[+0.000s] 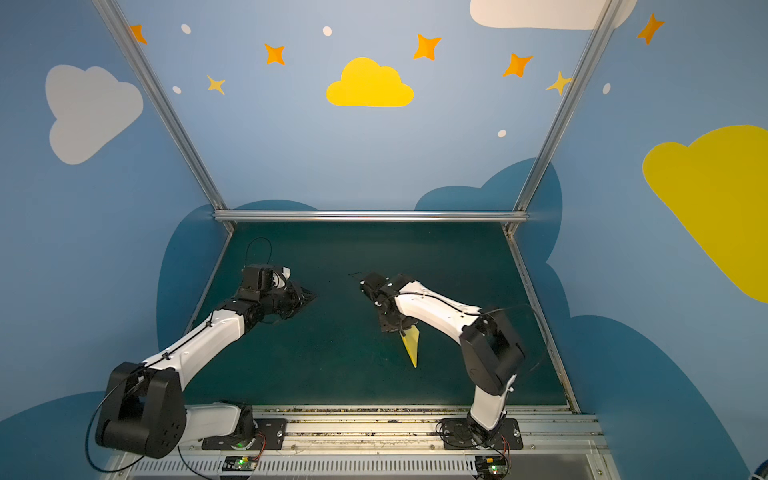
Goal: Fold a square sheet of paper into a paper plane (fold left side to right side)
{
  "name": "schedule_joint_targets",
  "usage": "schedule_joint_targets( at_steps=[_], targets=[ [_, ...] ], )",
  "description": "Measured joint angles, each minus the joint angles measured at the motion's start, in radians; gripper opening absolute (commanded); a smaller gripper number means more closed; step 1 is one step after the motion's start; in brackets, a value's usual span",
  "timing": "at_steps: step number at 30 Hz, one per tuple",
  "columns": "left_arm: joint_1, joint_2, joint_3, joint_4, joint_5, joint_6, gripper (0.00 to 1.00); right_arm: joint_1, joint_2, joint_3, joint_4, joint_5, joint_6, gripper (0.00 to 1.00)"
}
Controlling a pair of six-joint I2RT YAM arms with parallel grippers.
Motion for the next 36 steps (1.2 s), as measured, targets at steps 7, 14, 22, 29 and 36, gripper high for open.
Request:
schedule_joint_targets(
  at_steps=[7, 14, 22, 29, 36],
  targets=[
    [0.025, -0.001, 0.000, -0.019, 0.019, 0.009, 0.16, 0.018, 0.007, 0.039, 0.153, -0.198, 0.092, 0.56],
    [0.029, -0.002, 0.000, -0.037, 0.058, 0.031, 0.20, -0.150, -0.277, -0.221, 0.229, -0.254, 0.129, 0.56],
    [0.029, -0.002, 0.000, -0.052, 0.083, 0.061, 0.46, -0.245, -0.422, -0.524, 0.254, -0.261, 0.188, 0.67],
    [0.029, -0.002, 0.000, -0.077, 0.082, 0.077, 0.64, -0.198, -0.430, -0.653, 0.335, -0.272, 0.296, 0.68],
    [0.029, -0.002, 0.012, -0.116, 0.082, 0.084, 0.68, -0.087, -0.394, -0.661, 0.398, -0.242, 0.428, 0.69]
  ],
)
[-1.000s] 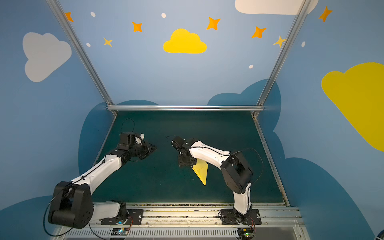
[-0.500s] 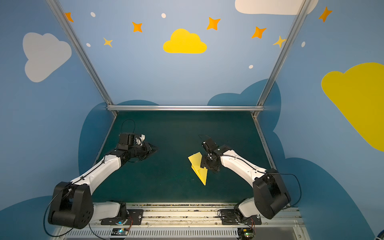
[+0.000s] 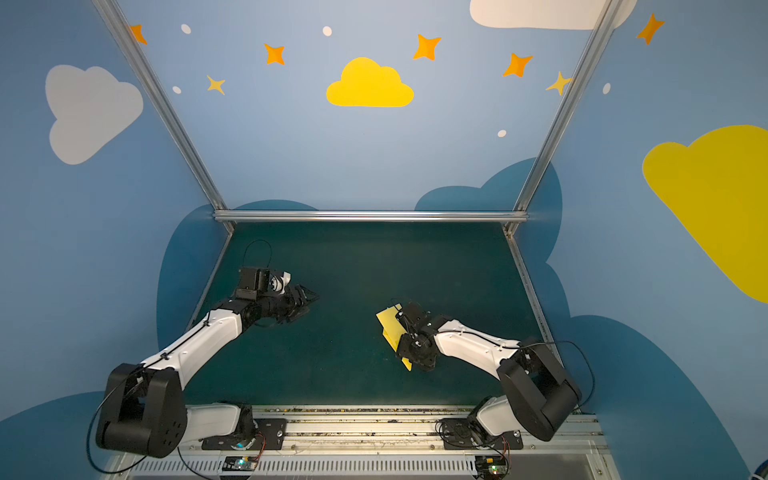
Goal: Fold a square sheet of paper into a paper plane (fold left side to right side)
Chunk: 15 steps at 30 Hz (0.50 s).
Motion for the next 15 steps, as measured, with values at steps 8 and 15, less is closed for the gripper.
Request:
schedule_joint_targets(
  at_steps=[8, 15],
  targets=[
    [0.000, -0.013, 0.025, -0.037, 0.003, 0.016, 0.72, 0.126, 0.129, 0.120, 0.028, 0.040, 0.124, 0.68],
    [0.000, -0.026, 0.028, -0.060, 0.016, 0.030, 0.79, 0.232, 0.354, 0.378, 0.103, 0.007, 0.162, 0.68]
  ],
)
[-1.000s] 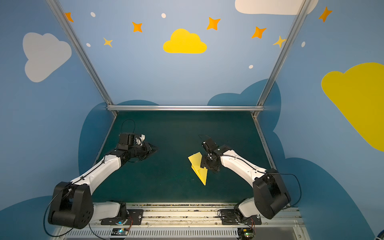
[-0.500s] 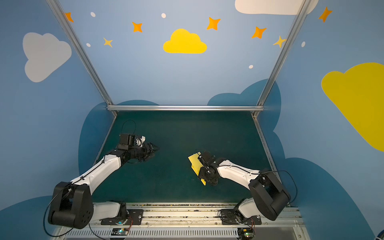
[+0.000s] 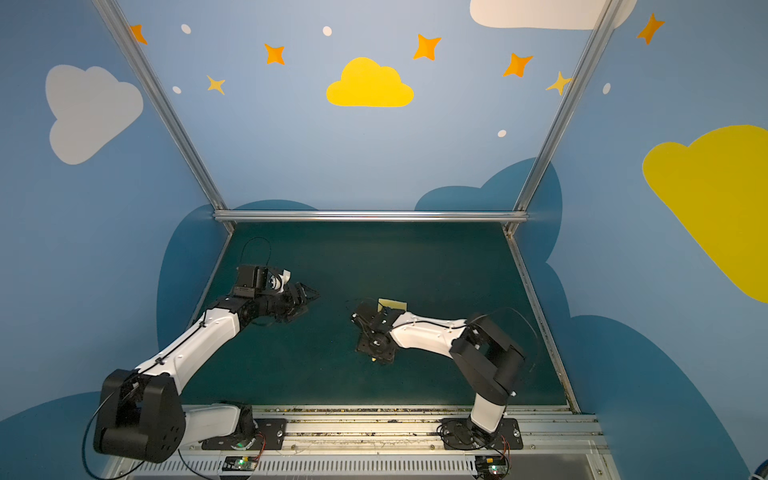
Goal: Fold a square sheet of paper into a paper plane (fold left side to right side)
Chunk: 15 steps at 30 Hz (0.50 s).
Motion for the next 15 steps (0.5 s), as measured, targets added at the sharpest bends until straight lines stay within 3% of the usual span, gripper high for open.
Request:
schedule_joint_targets(
  at_steps=[2, 8, 15],
  targets=[
    [0.001, -0.009, 0.000, -0.007, 0.000, 0.004, 0.80, 0.015, 0.038, 0.068, 0.004, -0.002, -0.006, 0.69],
    [0.001, -0.042, 0.000, -0.016, 0.002, 0.009, 0.83, 0.006, 0.007, 0.179, -0.092, 0.063, -0.038, 0.85],
    [0.001, -0.037, 0.000, -0.019, 0.011, 0.028, 0.83, -0.083, -0.096, 0.199, -0.306, 0.267, -0.050, 0.90]
  ],
)
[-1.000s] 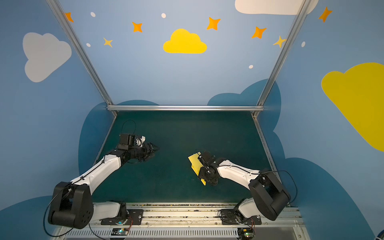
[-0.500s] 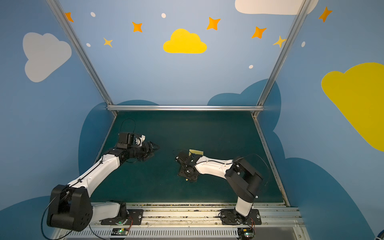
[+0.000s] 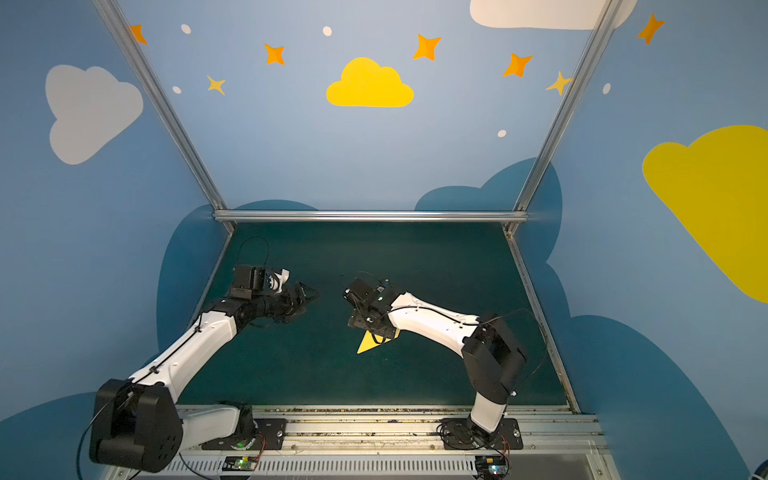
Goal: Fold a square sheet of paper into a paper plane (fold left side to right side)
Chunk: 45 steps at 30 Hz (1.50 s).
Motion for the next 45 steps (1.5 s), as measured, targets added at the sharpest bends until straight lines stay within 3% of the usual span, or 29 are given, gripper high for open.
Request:
schedule_joint_targets(
  at_steps=[4, 7, 13, 19, 25, 33, 38, 45],
  targets=[
    [-0.005, 0.008, 0.000, -0.014, 0.003, 0.021, 0.84, -0.058, -0.098, -0.063, -0.009, 0.081, -0.037, 0.90],
    [-0.032, 0.015, 0.000, -0.021, -0.002, 0.028, 0.84, -0.110, -0.192, -0.158, 0.041, 0.078, -0.080, 0.90],
    [-0.137, 0.091, 0.000, 0.013, -0.044, 0.024, 0.84, -0.230, -0.302, -0.315, 0.150, -0.037, -0.171, 0.90],
    [-0.231, 0.299, 0.048, 0.072, -0.082, 0.026, 0.85, -0.320, -0.306, -0.405, 0.234, -0.196, -0.247, 0.90],
    [-0.306, 0.532, 0.237, 0.113, -0.078, 0.060, 0.85, -0.389, -0.305, -0.515, 0.365, -0.372, -0.288, 0.90],
    [-0.338, 0.802, 0.511, 0.114, -0.008, 0.106, 0.85, -0.455, -0.303, -0.568, 0.461, -0.477, -0.297, 0.90],
    [-0.359, 0.856, 0.581, 0.119, 0.026, 0.106, 0.85, -0.479, -0.317, -0.586, 0.472, -0.504, -0.307, 0.90],
    [-0.438, 0.850, 0.539, 0.187, 0.053, 0.083, 0.85, -0.504, -0.357, -0.624, 0.476, -0.529, -0.314, 0.90]
  ],
)
